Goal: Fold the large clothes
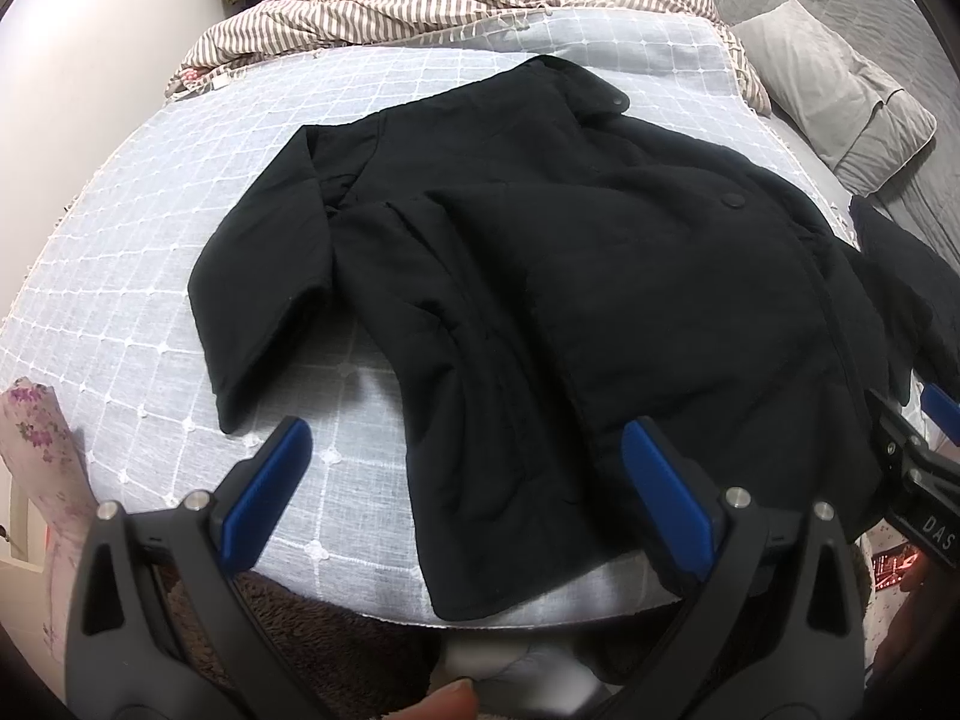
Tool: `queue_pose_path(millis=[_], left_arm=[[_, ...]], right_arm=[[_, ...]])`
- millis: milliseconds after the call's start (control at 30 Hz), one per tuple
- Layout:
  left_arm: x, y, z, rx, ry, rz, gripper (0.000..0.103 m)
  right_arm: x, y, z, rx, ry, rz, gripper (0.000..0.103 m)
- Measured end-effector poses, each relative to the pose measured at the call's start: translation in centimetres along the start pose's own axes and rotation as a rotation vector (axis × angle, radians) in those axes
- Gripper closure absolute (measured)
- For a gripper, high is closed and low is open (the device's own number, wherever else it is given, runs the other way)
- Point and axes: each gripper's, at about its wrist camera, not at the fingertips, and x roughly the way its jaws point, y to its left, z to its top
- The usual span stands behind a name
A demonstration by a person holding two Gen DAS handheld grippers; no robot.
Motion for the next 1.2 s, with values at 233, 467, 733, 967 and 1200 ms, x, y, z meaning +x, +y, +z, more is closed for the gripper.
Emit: queue_pose_path(millis=[233, 467, 733, 967, 1200], left_arm=[[0.3, -0.2, 0.2, 0.004, 0.005, -0.002, 0.000], [0.8, -0.4, 0.6, 0.001, 0.011, 0.002, 0.000], [1.1, 0.5, 2.2, -0.015, -0.077, -0.049, 0.000], [4.0, 4.3, 6.5, -0.014, -0.025, -0.226, 0.000], [8.0, 8.7, 11.7, -0.026, -0.016, -0.115, 0.000]], right_arm=[[0.3, 0.1, 0.1, -0.006, 0.004, 0.002, 0.000], [0.7, 0.1, 0.6, -0.014, 0.007, 0.010, 0.000], [0.5, -0.9, 3.1, -0.052, -0.021, 0.160, 0.000], [1.4, -2.2, 7.3, -0.241, -0.065, 0.300, 0.000], [7.9, -7.2, 14.2, -0.169, 0.037, 0.365, 0.000]])
